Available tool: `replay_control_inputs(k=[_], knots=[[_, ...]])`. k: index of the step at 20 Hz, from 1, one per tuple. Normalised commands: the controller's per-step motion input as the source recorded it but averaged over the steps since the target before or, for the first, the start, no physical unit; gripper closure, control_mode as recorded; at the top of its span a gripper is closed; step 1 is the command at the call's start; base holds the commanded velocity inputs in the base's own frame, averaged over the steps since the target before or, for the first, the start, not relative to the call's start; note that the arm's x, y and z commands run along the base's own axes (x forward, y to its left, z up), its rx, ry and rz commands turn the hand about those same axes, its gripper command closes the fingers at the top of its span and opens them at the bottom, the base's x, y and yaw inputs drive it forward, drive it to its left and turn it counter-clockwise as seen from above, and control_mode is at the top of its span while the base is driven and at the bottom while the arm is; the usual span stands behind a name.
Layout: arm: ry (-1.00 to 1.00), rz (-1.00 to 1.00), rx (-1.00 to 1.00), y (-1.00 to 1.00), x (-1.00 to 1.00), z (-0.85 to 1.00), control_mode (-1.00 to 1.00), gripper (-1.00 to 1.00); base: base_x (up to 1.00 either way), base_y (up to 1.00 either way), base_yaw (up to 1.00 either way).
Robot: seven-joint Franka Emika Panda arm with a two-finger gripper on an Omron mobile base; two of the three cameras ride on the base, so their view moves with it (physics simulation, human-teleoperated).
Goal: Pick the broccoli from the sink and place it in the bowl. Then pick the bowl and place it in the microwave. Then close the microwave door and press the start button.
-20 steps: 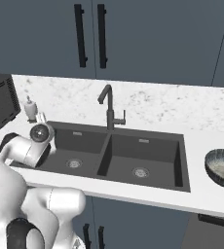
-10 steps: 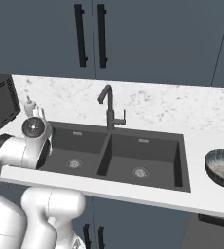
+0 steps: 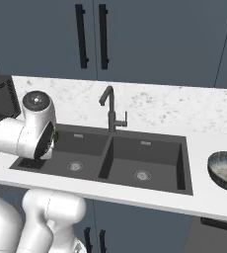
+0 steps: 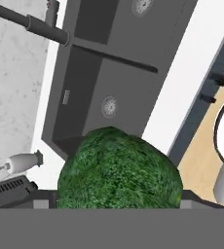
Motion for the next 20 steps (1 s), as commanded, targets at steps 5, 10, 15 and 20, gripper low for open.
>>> replay_control_inputs(k=[5,10,15,20], knots=[[0.11,-0.03,-0.05,-0.82,-0.67,0.12,-1.00,1.00,0.00,0.00,0.00],[0.02,0.00,-0.04,-1.00,-0.41,0.00,-1.00,1.00,0.00,0.00,0.00],[0.04,-0.05,-0.05,-1.00,-0.09,0.08,-1.00,1.00,0.00,0.00,0.00],[0.08,-0.12,0.00,-1.00,0.00,0.14,-1.00,1.00,0.00,0.00,0.00]])
